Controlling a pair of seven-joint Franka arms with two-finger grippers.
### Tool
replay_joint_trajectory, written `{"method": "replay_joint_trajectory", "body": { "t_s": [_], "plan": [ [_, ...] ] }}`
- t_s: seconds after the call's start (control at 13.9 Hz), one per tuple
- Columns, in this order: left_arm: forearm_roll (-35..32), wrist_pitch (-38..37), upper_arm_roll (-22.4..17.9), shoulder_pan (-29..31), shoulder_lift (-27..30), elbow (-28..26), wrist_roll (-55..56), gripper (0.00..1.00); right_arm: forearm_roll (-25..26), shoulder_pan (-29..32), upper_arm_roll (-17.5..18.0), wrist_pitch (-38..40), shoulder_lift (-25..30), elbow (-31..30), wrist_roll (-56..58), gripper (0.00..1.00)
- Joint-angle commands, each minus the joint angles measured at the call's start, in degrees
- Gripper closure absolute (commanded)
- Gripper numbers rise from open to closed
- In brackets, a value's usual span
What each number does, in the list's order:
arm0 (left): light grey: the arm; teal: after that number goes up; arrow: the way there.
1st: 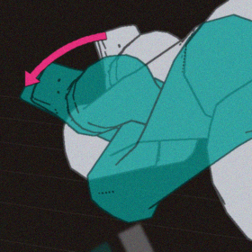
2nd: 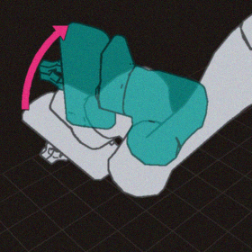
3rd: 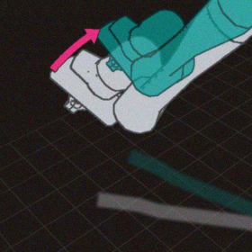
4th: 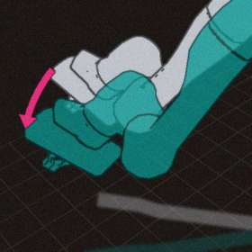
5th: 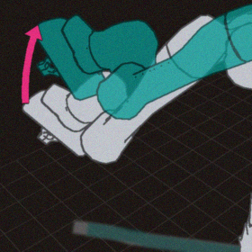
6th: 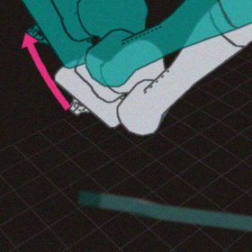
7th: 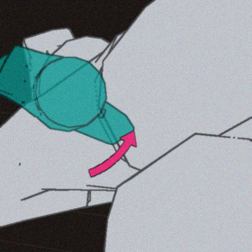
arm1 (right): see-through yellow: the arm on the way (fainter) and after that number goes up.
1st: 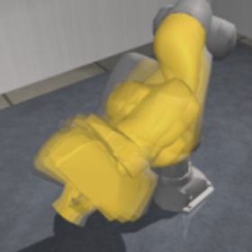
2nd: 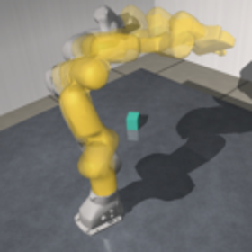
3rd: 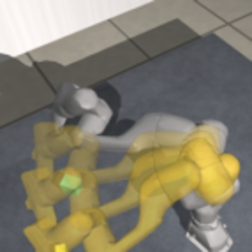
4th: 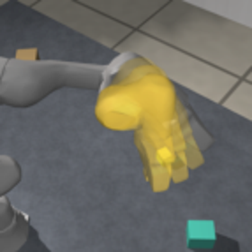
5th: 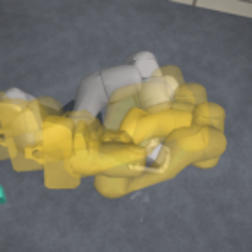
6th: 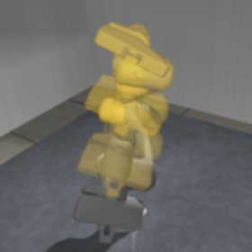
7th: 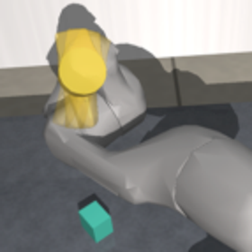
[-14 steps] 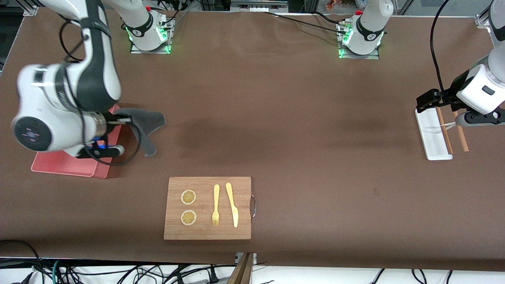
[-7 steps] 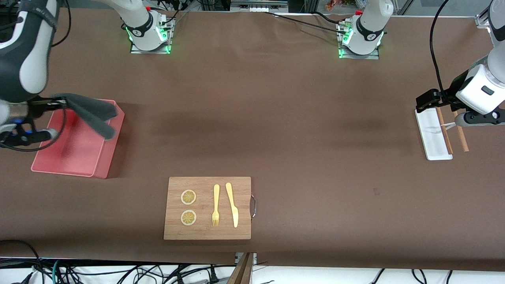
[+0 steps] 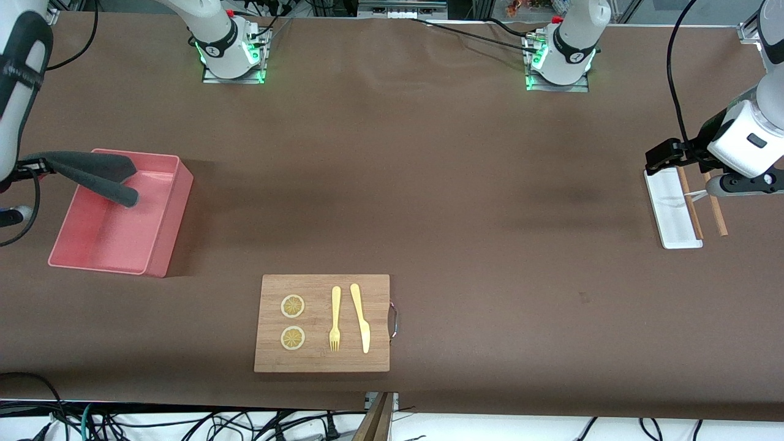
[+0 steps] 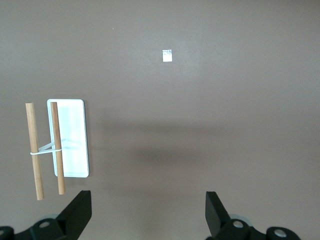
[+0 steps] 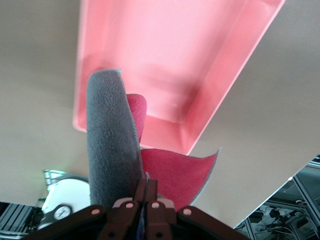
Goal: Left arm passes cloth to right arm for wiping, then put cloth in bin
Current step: 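Lower the cloth into the pink bin and open the right gripper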
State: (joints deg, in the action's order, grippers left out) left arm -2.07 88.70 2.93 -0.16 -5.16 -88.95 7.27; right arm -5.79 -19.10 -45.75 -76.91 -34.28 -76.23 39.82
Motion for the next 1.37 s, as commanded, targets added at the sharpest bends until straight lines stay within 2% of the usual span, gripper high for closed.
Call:
{"method": "replay_joint_trajectory", "body": {
  "t_s": [0.0, 0.43, 0.5, 0.58, 0.65, 0.72, 1.08, 1.3],
  "plan": [
    [-0.92, -1.16, 0.06, -0.28, -0.73, 1.76, 0.38, 0.00, -0.10, -0.32, 1.01, -4.28, -0.95, -4.18, 0.61, 1.00],
    [-0.92, -1.16, 0.06, -0.28, -0.73, 1.76, 0.38, 0.00, -7.03, -0.76, 1.80, -13.69, -4.91, -11.21, -0.01, 1.00],
    [-0.83, -1.16, 0.06, -0.28, -0.73, 1.76, 0.47, 0.00, -7.91, -0.85, 2.33, -14.05, -5.53, -11.66, -0.44, 0.83],
    [-0.83, -1.16, 0.06, -0.28, -0.73, 1.76, 0.55, 0.00, -8.53, -0.76, 2.85, -14.40, -6.14, -11.66, -1.40, 0.37],
    [-0.83, -1.16, 0.06, -0.28, -0.73, 1.76, 0.55, 0.00, -8.97, -0.59, 3.29, -15.28, -6.41, -11.75, -1.50, 0.29],
    [-0.83, -1.16, 0.06, -0.28, -0.73, 1.76, 0.55, 0.00, -9.06, -0.50, 3.56, -15.81, -6.41, -11.75, -1.50, 0.00],
    [-0.83, -1.16, 0.06, -0.28, -0.73, 1.76, 0.55, 0.00, -10.72, -0.94, 4.09, -15.03, -5.62, -10.96, -1.59, 0.00],
    [-0.83, -1.16, 0.06, -0.28, -0.73, 1.76, 0.55, 0.00, -12.22, -1.03, 4.35, -13.19, -2.39, -9.29, -4.29, 0.00]
  ]
}}
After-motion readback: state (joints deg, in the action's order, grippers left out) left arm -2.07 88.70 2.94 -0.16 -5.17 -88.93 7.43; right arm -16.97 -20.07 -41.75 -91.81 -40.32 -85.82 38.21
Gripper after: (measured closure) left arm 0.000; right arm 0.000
